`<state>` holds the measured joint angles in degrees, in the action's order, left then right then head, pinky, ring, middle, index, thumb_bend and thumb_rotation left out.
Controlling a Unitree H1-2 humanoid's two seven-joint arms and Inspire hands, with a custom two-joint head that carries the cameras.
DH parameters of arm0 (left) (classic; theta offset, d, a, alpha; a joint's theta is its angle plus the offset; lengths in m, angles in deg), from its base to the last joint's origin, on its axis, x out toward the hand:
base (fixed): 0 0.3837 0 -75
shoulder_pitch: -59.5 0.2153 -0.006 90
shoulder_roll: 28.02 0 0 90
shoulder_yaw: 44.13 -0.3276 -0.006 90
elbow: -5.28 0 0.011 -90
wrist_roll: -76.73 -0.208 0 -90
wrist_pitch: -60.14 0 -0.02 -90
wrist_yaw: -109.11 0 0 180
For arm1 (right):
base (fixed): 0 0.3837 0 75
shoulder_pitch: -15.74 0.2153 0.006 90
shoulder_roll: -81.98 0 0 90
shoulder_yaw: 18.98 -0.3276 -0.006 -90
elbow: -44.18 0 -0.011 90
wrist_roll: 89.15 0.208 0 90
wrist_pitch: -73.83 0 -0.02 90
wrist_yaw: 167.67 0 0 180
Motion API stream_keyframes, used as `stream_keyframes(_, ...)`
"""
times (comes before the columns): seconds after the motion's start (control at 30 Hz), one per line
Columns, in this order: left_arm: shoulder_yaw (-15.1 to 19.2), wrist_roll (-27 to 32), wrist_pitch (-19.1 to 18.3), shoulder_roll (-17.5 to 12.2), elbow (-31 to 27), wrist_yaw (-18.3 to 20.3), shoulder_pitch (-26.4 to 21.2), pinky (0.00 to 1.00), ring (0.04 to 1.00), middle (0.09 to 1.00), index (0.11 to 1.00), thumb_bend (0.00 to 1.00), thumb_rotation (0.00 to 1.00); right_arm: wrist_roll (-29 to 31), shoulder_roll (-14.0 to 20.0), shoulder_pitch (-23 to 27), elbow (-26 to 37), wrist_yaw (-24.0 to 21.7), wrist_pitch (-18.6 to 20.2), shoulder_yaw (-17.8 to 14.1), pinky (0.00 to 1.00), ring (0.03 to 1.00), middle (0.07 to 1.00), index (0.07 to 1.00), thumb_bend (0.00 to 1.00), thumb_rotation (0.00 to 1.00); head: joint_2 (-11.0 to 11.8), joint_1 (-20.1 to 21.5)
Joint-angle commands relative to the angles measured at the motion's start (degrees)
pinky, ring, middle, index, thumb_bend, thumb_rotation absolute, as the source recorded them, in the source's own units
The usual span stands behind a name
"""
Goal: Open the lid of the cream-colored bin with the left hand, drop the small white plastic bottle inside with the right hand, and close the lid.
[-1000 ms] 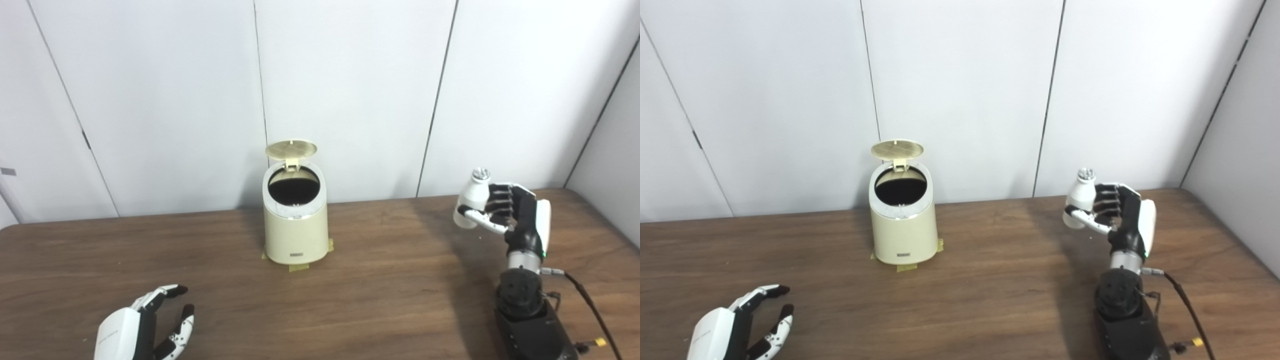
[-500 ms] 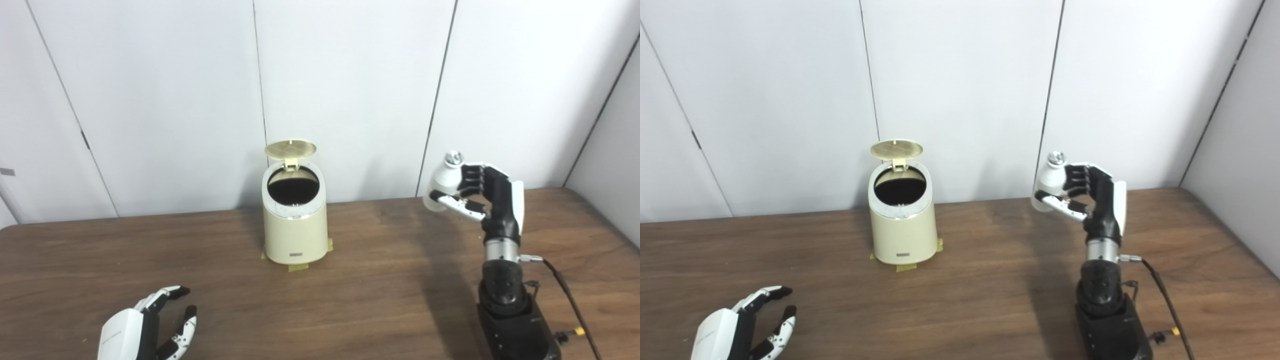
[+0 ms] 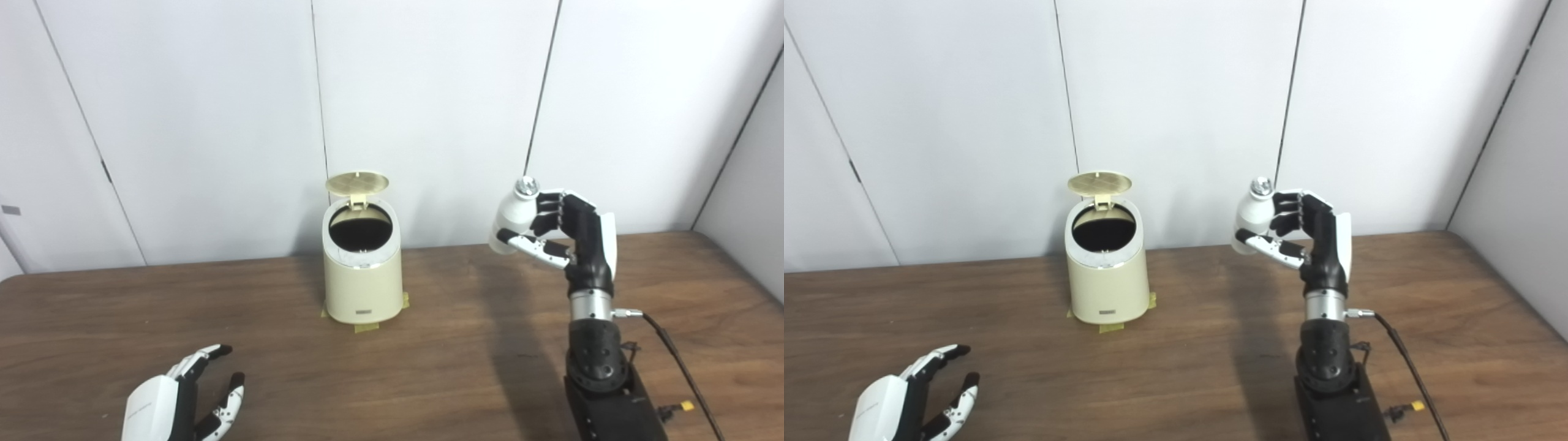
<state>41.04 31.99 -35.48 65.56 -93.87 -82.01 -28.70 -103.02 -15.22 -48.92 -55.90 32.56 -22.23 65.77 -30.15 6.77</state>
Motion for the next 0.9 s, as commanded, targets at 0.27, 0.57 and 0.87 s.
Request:
stream_keyframes(0.27, -0.68, -1.76, 0.27, 1.26, 0.46, -2.05, -1.42, 0.75, 0.785, 0.788, 0.777, 0.32, 0.55, -0.32, -3.57, 4.01, 5.78, -1.61, 1.61, 1.2, 0.56, 0.61, 0.504, 0.466, 0.53, 0.0, 0.55, -1.01)
stream_keyframes(0.57, -1.23, -3.18, -0.63, 1.84, 0.33, -1.49, -1.48, 0.75, 0.788, 0.788, 0.782, 0.33, 0.56, -2.15, -5.88, 6.09, 8.12, -1.91, 3.66, 2.92, 0.37, 0.428, 0.481, 0.477, 0.53, 0.0, 0.79, -1.75)
stream_keyframes(0.87, -2.69, -4.61, -7.03, 1.51, -0.86, 4.19, -1.61, 0.79, 0.871, 0.876, 0.864, 0.53, 0.42, -2.94, -7.25, 8.37, 5.21, -1.3, -0.76, 5.41, 0.36, 0.452, 0.474, 0.489, 0.52, 0.0, 0.79, -2.69)
